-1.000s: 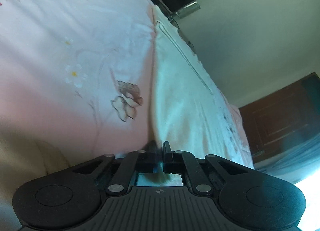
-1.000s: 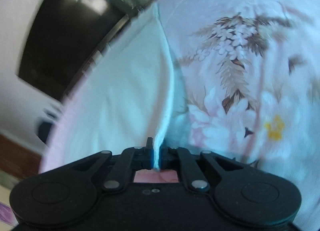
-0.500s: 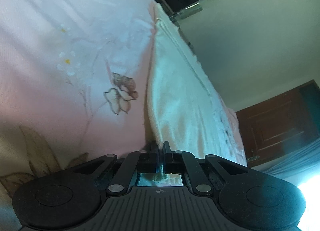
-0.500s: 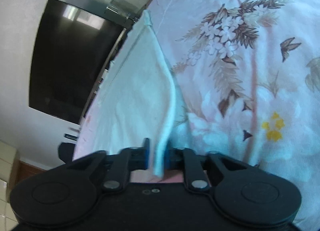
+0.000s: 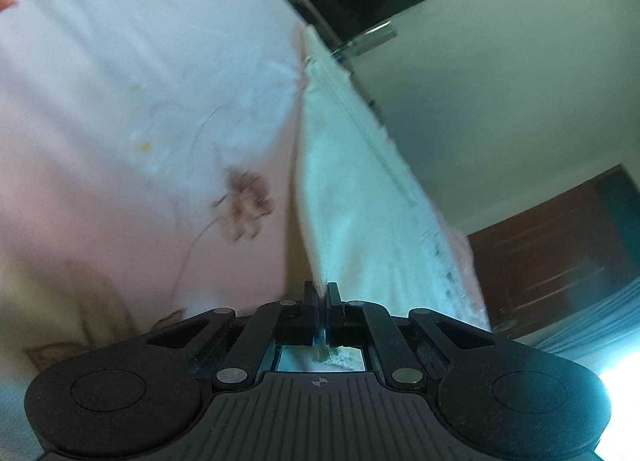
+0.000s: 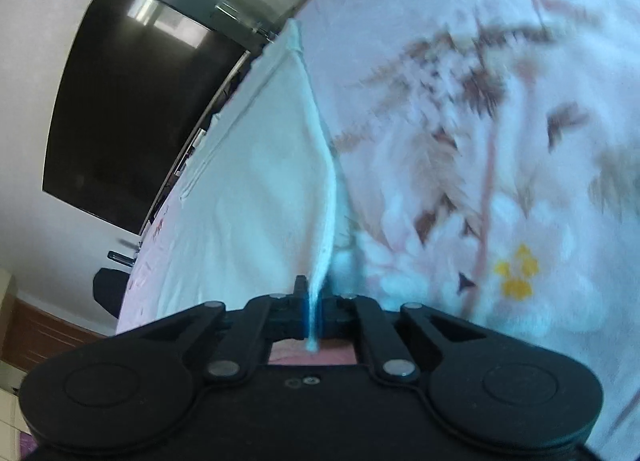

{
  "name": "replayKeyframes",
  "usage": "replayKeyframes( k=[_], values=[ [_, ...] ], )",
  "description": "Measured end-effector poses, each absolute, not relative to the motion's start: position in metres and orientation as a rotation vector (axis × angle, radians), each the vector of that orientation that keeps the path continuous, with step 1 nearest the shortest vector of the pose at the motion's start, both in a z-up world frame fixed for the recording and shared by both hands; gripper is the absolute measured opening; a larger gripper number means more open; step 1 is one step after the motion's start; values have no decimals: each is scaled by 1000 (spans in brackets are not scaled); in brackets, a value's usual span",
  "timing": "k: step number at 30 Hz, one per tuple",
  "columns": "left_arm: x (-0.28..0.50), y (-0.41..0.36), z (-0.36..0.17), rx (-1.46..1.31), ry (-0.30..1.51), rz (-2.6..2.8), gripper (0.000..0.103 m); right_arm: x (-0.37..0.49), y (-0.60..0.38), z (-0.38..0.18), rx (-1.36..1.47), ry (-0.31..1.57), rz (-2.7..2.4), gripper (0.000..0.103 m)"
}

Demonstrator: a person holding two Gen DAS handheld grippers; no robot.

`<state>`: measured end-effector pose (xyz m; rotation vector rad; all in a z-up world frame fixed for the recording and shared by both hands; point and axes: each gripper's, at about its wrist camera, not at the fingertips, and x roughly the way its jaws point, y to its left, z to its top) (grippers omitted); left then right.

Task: Fold small clothes
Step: 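Carry the side edge over the sweater body with both grippers and lay it down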

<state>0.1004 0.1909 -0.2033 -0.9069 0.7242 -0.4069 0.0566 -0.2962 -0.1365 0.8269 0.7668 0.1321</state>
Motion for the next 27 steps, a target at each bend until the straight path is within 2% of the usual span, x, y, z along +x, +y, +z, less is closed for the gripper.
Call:
replayKeyframes(
  k=[8, 17, 22, 27],
  values=[
    [136, 195, -151, -928, 609, -451, 3, 84, -283, -73, 690, 648, 214, 5],
    [268, 191, -66, -863, 505, -455, 3, 198, -296, -4, 597, 556, 241, 5],
    [355, 181, -51, -797, 512, -435, 3, 286, -304, 2, 574, 580, 209, 5],
    [433, 176, -66, -759, 562, -393, 3, 366, -317, -23, 610, 622, 207, 5]
  ],
)
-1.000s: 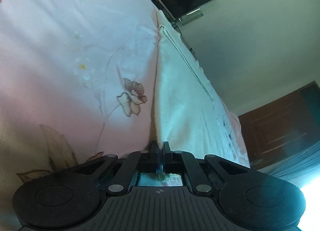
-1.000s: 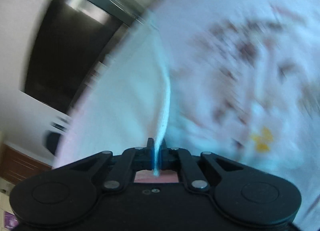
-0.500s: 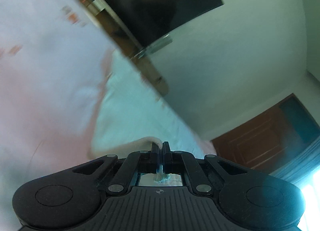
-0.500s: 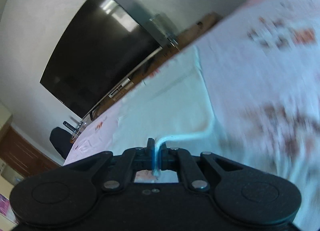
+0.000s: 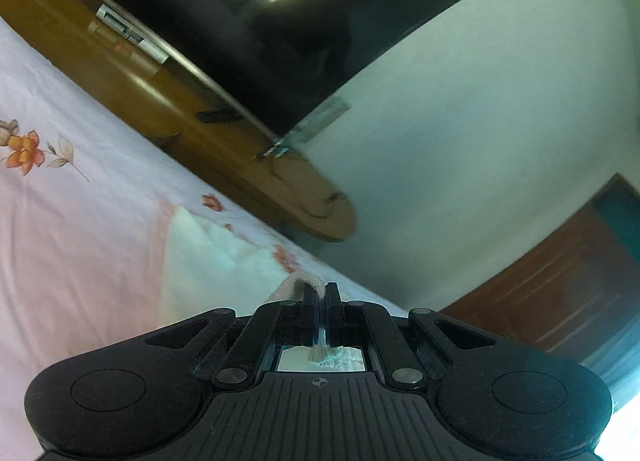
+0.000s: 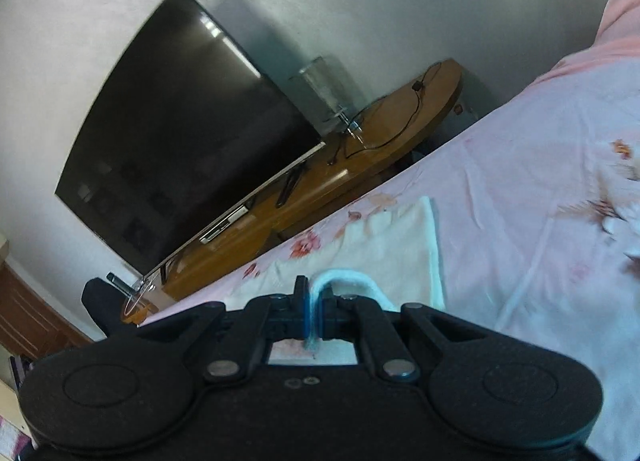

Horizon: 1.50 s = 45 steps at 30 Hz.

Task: Fold small clothes
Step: 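Carry the side edge over the sweater body with both grippers and lay it down, then open both grippers and release the folded edge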

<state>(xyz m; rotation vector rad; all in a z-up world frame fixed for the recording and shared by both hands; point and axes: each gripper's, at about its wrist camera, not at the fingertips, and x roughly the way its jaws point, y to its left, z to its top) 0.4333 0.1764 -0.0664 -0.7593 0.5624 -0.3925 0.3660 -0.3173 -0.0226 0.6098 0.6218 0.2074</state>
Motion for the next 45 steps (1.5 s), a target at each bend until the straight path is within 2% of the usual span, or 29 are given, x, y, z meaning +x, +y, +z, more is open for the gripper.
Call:
replayKeyframes(
  k=[8, 9, 10, 11, 12, 13, 14, 15, 17, 18, 19, 22, 26, 27, 28, 29, 31, 32, 39, 42, 45],
  values=[
    [522, 167, -127, -756, 665, -275, 3, 477, -337, -92, 685, 744, 188, 6],
    [530, 168, -134, -774, 664, -229, 3, 488, -339, -104, 696, 748, 190, 7],
    [534, 167, -140, -796, 667, -199, 5, 494, -339, -112, 702, 738, 193, 15],
    [537, 169, -146, -828, 657, -187, 11, 498, -341, -116, 704, 714, 189, 31],
    [539, 170, -150, -850, 632, -185, 44, 498, -344, -120, 705, 671, 169, 42],
    [539, 170, -151, -845, 617, -176, 74, 498, -346, -123, 710, 631, 157, 64],
    [537, 169, -149, -814, 591, -160, 76, 496, -349, -124, 724, 592, 154, 78],
    [535, 167, -147, -789, 574, -175, 76, 493, -351, -125, 734, 571, 160, 77],
    [536, 161, -142, -704, 577, -225, 69, 489, -354, -124, 730, 549, 190, 63],
    [537, 156, -139, -640, 586, -238, 56, 488, -352, -121, 689, 553, 197, 59],
    [540, 152, -137, -571, 605, -255, 51, 488, -347, -118, 630, 568, 199, 51],
    [548, 135, -132, -406, 657, -277, 50, 497, -334, -116, 494, 632, 193, 45],
    [558, 119, -128, -252, 711, -303, 50, 505, -316, -117, 344, 695, 181, 45],
    [557, 117, -128, -228, 708, -306, 41, 507, -312, -117, 309, 715, 177, 44],
    [558, 116, -126, -214, 705, -304, 17, 509, -307, -118, 275, 725, 175, 38],
    [560, 117, -126, -222, 711, -310, 10, 509, -303, -119, 247, 729, 178, 27],
    [560, 122, -127, -242, 696, -316, 5, 510, -299, -120, 204, 726, 177, 14],
    [562, 122, -128, -238, 683, -316, 4, 508, -297, -119, 185, 718, 173, 5],
    [545, 126, -109, -275, 489, -322, 3, 495, -292, -97, 120, 571, 190, 4],
    [555, 127, -113, -283, 500, -295, 3, 497, -293, -91, 126, 535, 177, 4],
    [578, 119, -132, -242, 597, -280, 3, 513, -299, -105, 149, 591, 133, 4]
  ],
)
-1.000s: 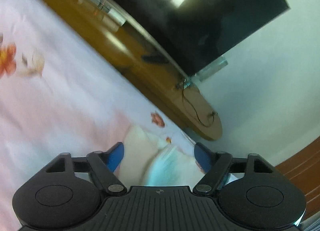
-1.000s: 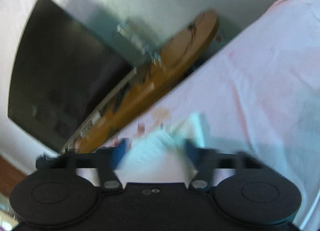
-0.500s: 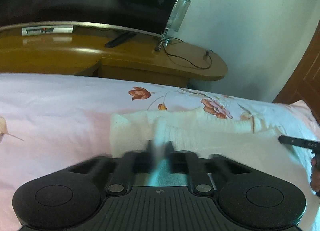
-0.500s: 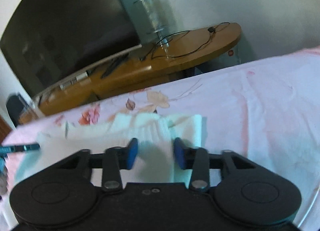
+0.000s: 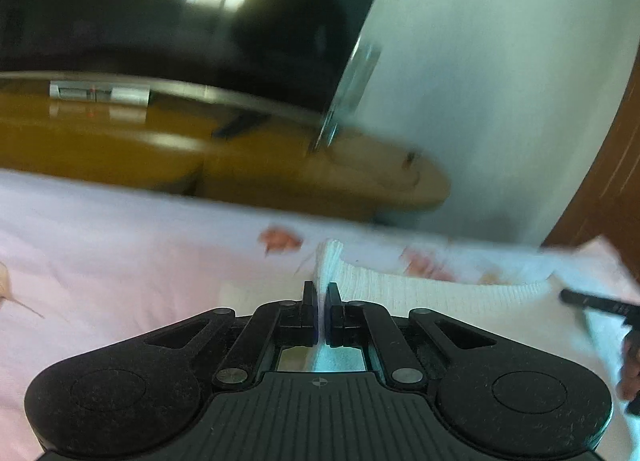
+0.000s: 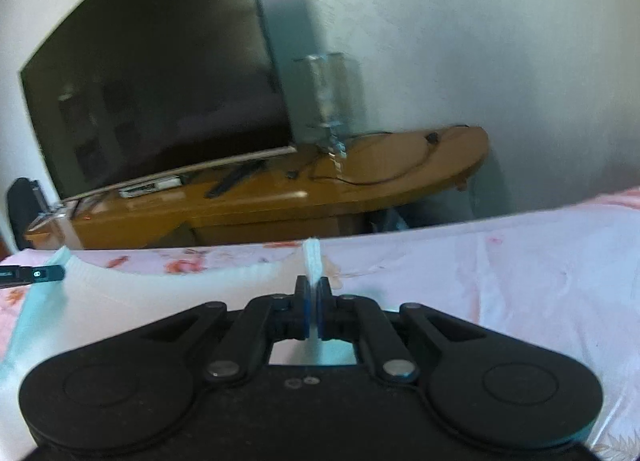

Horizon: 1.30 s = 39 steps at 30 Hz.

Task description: Fold small clothes

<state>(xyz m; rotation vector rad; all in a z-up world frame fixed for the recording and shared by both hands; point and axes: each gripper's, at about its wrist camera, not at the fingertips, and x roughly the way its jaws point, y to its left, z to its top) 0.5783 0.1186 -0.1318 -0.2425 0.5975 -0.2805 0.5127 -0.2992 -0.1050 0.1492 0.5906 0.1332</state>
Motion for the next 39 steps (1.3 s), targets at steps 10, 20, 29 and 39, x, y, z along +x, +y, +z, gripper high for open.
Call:
replayKeyframes(
  k=[10, 20, 29, 39],
  values=[
    [547, 80, -102, -2, 436, -178, 40, 490, -266, -93, -33, 535, 173, 27],
    [563, 16, -132, 94, 590, -360, 40, 519, -171, -129, -212, 647, 369, 35],
    [568, 55, -139, 121, 546, -237, 40, 510, -289, -132, -49, 632, 42, 34],
    [519, 8, -107, 34, 552, -410, 41, 471, -195, -106, -165, 626, 385, 36]
  ],
)
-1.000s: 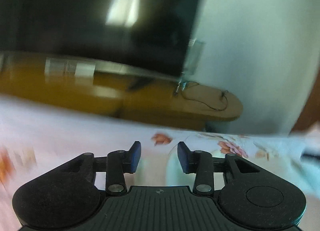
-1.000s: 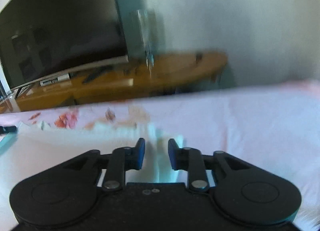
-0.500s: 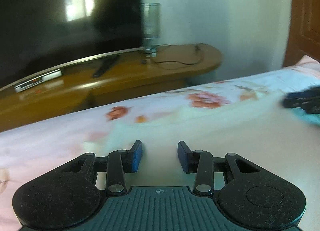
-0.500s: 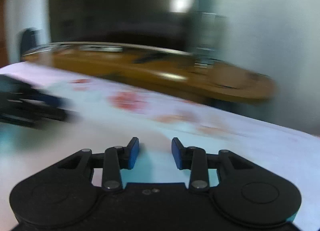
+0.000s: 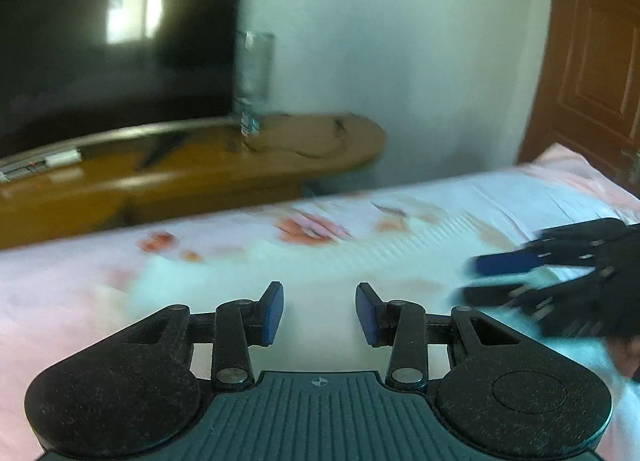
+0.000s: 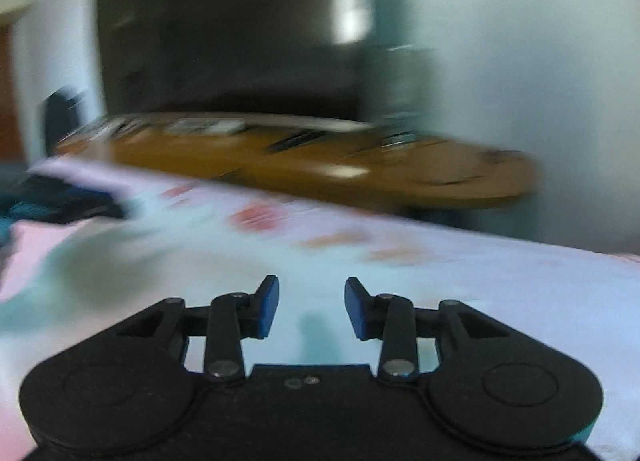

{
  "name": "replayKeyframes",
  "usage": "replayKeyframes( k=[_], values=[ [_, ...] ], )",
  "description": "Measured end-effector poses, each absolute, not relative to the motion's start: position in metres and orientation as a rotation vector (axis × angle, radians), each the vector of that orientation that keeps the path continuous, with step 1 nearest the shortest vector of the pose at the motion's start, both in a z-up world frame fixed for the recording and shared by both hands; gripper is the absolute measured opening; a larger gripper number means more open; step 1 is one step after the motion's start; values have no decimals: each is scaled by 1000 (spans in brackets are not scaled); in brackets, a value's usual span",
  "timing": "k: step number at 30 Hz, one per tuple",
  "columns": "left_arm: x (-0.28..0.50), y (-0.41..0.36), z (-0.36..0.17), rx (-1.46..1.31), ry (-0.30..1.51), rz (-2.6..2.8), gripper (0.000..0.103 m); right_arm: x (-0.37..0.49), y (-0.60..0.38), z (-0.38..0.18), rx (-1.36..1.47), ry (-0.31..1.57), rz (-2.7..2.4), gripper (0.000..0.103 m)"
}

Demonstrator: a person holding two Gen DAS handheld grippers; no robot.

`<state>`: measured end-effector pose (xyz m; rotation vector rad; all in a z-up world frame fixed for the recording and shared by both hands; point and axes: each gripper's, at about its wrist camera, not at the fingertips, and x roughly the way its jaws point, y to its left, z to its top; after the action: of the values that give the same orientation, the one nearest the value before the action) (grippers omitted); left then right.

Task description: Fold small clothes

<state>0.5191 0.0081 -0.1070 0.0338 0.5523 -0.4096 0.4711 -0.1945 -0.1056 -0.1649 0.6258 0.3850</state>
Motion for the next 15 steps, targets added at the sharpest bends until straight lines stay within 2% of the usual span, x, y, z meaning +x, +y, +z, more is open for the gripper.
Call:
replayKeyframes(
  k=[3, 5, 11, 15],
  values=[
    [519, 4, -129, 33, 615, -393, 41, 474, -172, -120, -193, 679, 393, 36],
    [511, 18, -133, 26, 588, -383, 41, 471, -173, -126, -224, 677, 387, 39],
    [495, 80, -135, -43, 585, -298, 40, 454, -255, -121, -203, 671, 158, 37],
    [479, 58, -117, -83, 535, -328, 41, 434, -247, -102, -172, 616, 176, 38]
  ],
)
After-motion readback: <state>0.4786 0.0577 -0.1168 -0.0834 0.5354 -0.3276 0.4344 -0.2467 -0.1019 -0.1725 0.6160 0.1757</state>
